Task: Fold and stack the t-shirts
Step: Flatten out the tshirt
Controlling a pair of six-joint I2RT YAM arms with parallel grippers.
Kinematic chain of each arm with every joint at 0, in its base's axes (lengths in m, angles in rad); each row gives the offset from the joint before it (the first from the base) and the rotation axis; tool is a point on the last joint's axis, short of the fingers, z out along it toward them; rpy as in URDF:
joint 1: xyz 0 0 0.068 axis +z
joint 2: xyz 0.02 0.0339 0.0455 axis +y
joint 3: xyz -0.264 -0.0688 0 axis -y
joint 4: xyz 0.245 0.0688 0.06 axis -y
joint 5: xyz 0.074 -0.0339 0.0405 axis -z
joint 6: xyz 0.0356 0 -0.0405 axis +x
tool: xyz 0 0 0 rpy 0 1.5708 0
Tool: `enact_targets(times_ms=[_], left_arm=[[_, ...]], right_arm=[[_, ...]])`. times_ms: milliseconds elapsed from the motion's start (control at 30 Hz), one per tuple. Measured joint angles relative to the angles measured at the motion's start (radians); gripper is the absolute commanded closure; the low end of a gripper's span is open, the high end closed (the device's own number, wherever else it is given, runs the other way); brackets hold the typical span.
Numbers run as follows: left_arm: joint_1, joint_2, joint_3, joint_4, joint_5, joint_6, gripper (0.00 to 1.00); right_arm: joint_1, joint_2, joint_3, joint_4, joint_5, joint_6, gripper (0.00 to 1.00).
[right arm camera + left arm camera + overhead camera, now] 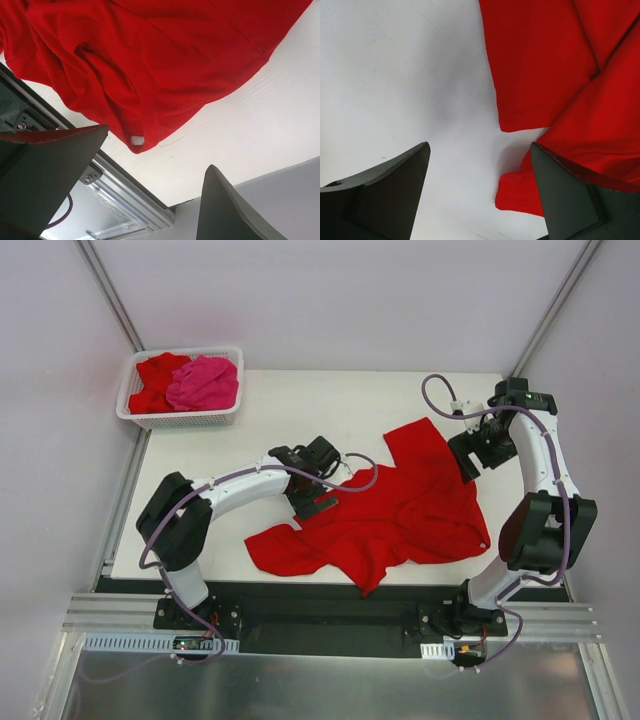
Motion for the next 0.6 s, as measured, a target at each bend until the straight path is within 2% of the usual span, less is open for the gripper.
enact_targets(times_ms=[233,467,500,600], left_arm=[[-0.009,0.013,-0.060,0.035,0.000,-0.006,0.20],[-0.035,0.087,-0.052,0.071,0.002,-0.025,0.23],[-0.037,0.106,-0.043,0.072,0.002,-0.028,0.28],[-0.045,0.132,-0.011,0.075,0.007,-0.037,0.54]], right_arm=[[0.000,-0.014,0.000,-0.001,0.001,-0.005,0.10],[-0.001,-0.063,0.000,-0.003,0.007,-0.018,0.10],[-0.001,-0.065,0.000,-0.005,0.008,-0.019,0.10],[-0.002,-0.068,0.000,-0.008,0.009,-0.027,0.10]])
